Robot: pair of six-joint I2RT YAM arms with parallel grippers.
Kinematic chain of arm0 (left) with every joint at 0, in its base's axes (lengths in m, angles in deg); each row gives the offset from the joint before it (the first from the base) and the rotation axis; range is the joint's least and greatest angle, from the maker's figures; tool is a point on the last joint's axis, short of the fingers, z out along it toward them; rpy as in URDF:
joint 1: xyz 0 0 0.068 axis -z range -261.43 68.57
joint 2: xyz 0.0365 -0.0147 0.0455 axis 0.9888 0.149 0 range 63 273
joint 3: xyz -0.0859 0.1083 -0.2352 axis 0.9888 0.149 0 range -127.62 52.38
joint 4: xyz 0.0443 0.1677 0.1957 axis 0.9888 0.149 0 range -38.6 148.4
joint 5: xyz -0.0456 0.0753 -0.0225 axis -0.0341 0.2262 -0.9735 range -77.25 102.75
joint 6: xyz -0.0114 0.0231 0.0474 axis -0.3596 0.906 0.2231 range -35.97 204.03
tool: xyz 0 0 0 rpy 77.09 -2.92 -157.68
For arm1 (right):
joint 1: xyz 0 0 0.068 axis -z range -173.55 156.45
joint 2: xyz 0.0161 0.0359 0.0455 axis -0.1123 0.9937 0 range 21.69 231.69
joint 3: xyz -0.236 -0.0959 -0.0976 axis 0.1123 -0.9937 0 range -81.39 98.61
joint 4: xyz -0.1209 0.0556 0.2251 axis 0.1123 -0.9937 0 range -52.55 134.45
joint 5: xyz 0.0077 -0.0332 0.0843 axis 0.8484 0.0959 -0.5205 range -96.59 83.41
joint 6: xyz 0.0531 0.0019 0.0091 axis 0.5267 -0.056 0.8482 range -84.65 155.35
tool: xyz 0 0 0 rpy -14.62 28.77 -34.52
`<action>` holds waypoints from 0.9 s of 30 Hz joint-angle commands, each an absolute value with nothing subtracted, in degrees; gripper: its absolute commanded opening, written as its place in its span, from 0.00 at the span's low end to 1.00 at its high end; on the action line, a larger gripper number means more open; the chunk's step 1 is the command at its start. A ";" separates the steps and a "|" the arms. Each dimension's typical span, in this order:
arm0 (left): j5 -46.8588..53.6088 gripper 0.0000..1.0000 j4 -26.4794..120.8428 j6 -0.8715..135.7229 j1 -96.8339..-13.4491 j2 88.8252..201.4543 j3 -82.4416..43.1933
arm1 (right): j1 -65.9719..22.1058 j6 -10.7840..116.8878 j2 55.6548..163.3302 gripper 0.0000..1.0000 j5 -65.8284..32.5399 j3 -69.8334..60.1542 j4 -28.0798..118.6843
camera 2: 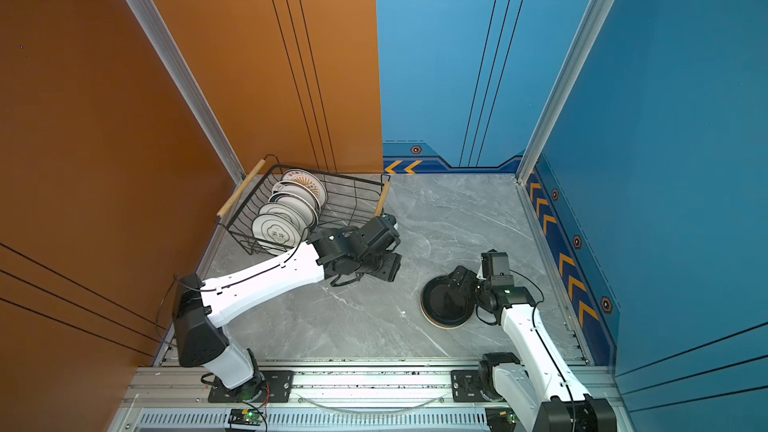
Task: Unload the plates from the dish rack
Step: 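Open the left gripper and move it back to the rack while right withdraws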
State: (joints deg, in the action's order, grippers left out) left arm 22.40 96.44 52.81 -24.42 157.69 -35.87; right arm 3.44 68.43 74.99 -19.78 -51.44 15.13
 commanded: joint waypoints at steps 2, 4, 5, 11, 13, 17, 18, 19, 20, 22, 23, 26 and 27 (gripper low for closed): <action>24.37 0.70 95.73 54.06 -26.06 152.84 -32.83 | 1.06 69.82 76.11 1.00 -17.68 -51.33 16.32; 24.66 0.71 95.79 54.27 -27.02 150.99 -31.73 | 0.15 70.02 76.40 1.00 -17.65 -51.39 16.50; 24.98 0.71 95.77 54.47 -27.55 149.95 -31.15 | -0.06 70.19 76.38 1.00 -17.87 -51.55 16.72; 25.14 0.72 96.02 55.94 -31.64 145.43 -28.12 | -0.50 70.21 76.11 1.00 -19.00 -51.52 17.01; 25.37 0.73 96.05 56.77 -32.74 144.28 -27.16 | -0.32 69.53 75.84 1.00 -17.73 -50.93 15.89; 24.32 0.75 96.13 59.30 -35.56 144.55 -26.29 | 0.03 69.17 75.74 1.00 -17.13 -49.56 15.10; 23.56 0.74 96.17 60.04 -35.94 145.22 -26.45 | 0.10 69.04 75.93 1.00 -16.86 -49.13 14.84; 23.17 0.74 96.29 60.67 -36.24 146.05 -26.78 | 0.19 68.72 76.08 1.00 -16.50 -48.61 14.64; 22.64 0.73 96.30 61.28 -36.25 146.90 -27.18 | 0.50 68.22 76.16 1.00 -16.14 -47.82 14.20; 21.27 0.71 96.31 61.96 -35.91 148.24 -27.89 | 1.71 66.91 76.57 1.00 -15.91 -45.94 13.14; 20.90 0.69 96.29 62.10 -35.61 148.81 -28.19 | 2.55 66.23 76.83 1.00 -16.06 -44.99 12.55; 19.43 0.65 96.40 62.19 -35.40 150.23 -28.66 | 5.85 63.82 77.93 1.00 -16.51 -41.77 10.86; 19.33 0.65 96.39 62.51 -35.25 150.59 -28.74 | 6.86 62.98 78.38 1.00 -16.67 -40.78 10.43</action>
